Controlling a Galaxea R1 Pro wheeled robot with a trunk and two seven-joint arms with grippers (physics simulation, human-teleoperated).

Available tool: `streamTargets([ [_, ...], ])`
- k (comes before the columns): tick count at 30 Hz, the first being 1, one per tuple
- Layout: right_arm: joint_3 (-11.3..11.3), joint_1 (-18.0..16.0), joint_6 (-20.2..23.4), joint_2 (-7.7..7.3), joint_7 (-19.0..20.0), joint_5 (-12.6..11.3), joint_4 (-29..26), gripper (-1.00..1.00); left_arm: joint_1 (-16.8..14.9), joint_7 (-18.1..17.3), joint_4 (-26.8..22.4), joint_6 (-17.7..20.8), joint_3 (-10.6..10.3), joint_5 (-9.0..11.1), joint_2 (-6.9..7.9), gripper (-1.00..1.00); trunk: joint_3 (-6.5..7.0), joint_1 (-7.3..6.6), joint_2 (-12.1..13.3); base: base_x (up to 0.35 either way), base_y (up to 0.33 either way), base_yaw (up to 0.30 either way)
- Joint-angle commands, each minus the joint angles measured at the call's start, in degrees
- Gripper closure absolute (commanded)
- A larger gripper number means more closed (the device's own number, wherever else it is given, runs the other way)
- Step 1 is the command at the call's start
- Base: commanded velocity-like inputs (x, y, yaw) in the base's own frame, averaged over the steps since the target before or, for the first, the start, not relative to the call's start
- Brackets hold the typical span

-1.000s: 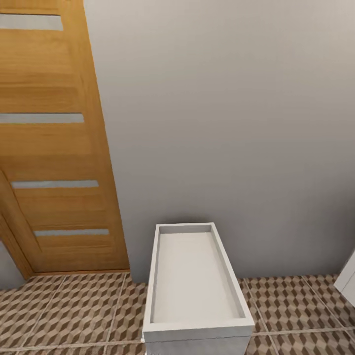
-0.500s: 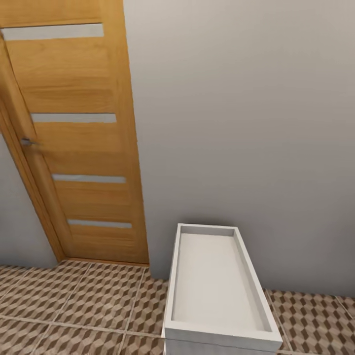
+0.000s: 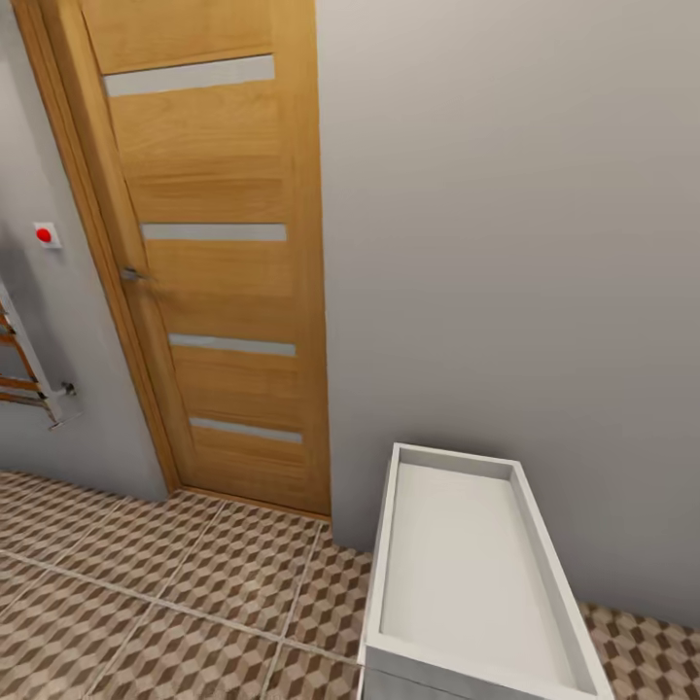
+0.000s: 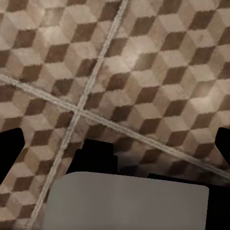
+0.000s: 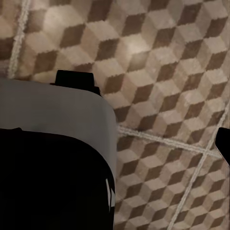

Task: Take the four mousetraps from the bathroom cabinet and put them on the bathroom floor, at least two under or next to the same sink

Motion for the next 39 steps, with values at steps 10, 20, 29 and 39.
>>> streamTargets([
  [10, 0.34, -0.07, 0.0, -0.13, -0.19, 0.41, 0.18, -1.0, -0.03, 0.1, 0.03, -0.15, -0.49, 0.47, -0.01, -1.0, -0.05, -0.01, -0.02, 0.0, 0.0, 0.3],
  [20, 0.34, -0.07, -0.1, -0.23, -0.2, 0.41, 0.18, -1.0, -0.03, 0.1, 0.03, -0.15, -0.49, 0.43, -0.01, -1.0, -0.05, -0.01, -0.02, 0.0, 0.0, 0.3],
  [29, 0.35, -0.07, -0.2, -0.24, -0.26, 0.41, 0.18, -1.0, -0.03, 0.1, 0.03, -0.15, -0.49, 0.43, -0.01, -1.0, -0.05, -0.01, -0.02, 0.0, 0.0, 0.3],
  [39, 0.42, -0.07, -0.27, -0.25, -0.27, 0.46, 0.17, -1.0, -0.03, 0.1, 0.03, -0.15, -0.49, 0.43, -0.01, -1.0, -0.05, -0.01, -0.02, 0.0, 0.0, 0.3],
])
